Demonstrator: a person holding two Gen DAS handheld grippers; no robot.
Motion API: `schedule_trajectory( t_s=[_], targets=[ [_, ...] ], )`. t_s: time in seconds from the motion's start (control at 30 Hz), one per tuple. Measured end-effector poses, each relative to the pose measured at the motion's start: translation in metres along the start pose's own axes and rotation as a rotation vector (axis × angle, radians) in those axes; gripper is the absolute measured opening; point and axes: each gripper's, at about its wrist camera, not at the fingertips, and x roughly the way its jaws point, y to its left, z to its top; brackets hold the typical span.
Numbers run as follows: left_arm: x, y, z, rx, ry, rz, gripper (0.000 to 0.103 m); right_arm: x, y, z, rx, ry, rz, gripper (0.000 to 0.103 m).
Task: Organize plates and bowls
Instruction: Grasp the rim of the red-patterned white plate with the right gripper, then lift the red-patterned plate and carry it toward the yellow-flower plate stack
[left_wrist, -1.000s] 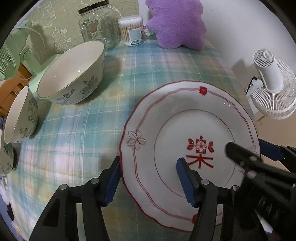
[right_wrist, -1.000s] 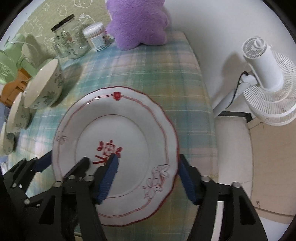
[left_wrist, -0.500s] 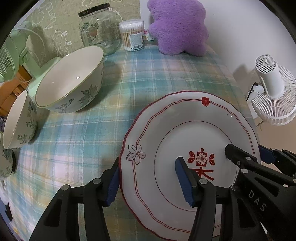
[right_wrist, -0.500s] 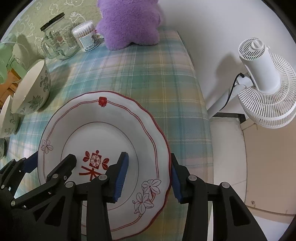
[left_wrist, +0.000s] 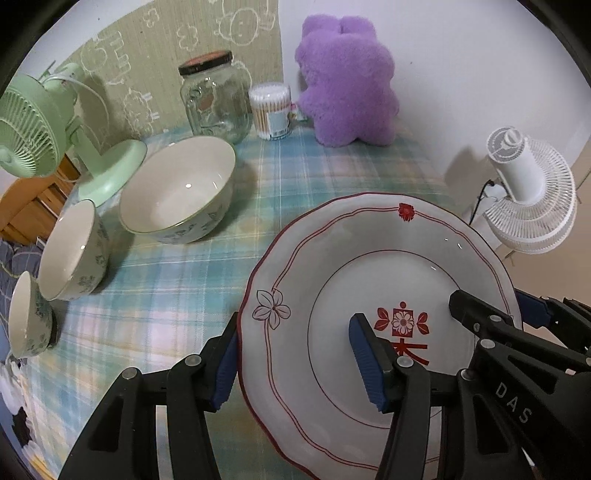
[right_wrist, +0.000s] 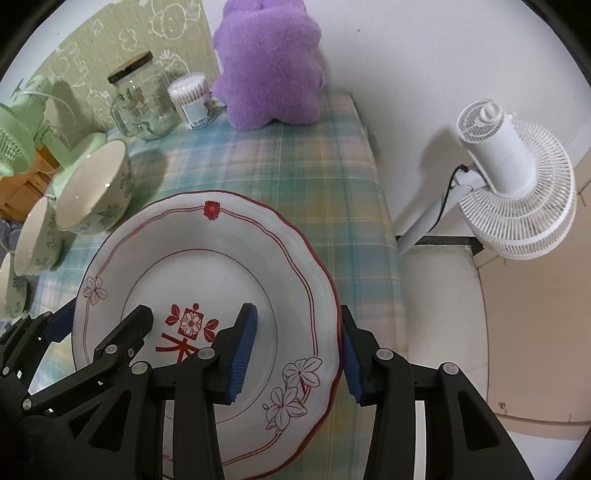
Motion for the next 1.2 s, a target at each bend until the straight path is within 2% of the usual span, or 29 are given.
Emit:
schedule_trajectory(
  t_s=[0.4,0.83,1.03,1.2],
  targets=[
    [-0.047,0.009,-0.046,0.006,-0.019,-0.044,0.056,-0.052,0.012,-0.055,0.026,0.0,-0.043,0.047],
    [-0.086,0.01,-0.109,0.084,-0.033,-0.113,0.056,-0.101,0.02,-0.132,0.116,-0.006,-0.108,0.047],
    [-0.09,0.005,-0.131,0.112,-0.025,-0.135,0.056,-0.111,0.019,-0.162,0.157,-0.011,-0.122,0.047],
    [-0.08,-0.007,-0.15,0.109,0.02,-0.148,0.056,-0.109,0.011,-0.179,0.164,0.004,-0.134,0.047]
  ],
)
